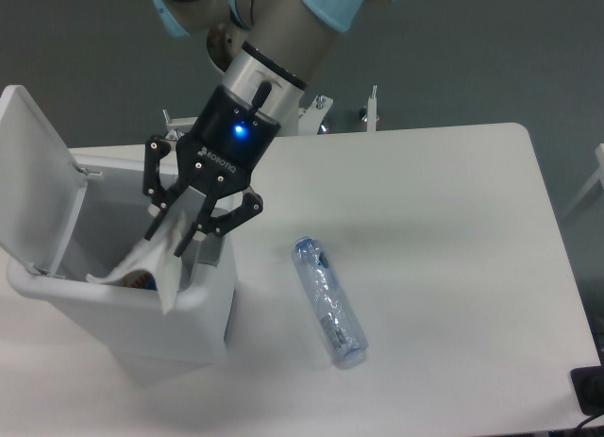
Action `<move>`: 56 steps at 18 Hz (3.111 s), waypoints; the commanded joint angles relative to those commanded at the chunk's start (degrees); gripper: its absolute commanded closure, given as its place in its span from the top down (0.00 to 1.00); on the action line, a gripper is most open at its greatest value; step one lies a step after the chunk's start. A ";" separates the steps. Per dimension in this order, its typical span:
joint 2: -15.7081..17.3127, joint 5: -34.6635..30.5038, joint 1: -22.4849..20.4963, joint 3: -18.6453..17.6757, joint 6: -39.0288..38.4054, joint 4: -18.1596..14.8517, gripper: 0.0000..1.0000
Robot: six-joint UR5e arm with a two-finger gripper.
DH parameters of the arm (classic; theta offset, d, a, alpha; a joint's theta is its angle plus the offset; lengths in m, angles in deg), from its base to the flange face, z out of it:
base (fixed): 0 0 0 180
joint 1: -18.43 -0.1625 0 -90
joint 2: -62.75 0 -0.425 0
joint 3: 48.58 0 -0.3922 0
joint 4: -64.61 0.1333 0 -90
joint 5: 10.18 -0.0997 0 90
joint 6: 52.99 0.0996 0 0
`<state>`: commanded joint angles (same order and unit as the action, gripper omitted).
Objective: Place the trash in the trash can
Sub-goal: 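Open the gripper to drop the wrapper into the trash can, then move the open gripper down beside the clear water bottle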
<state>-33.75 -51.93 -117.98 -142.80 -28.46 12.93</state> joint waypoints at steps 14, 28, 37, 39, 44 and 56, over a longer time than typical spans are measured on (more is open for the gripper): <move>-5.17 -0.44 -5.44 7.02 1.49 0.97 1.00; -16.34 -14.23 -10.63 14.06 4.31 0.09 1.00; -24.69 -26.62 -11.25 18.00 3.96 -15.53 1.00; -26.89 -29.44 -10.81 21.08 3.69 -21.86 1.00; -29.62 -33.30 -8.70 21.97 0.97 -23.64 1.00; -34.19 -40.96 -3.60 22.59 -2.90 -23.29 1.00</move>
<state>-67.94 -92.89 -121.58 -120.21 -31.36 -10.36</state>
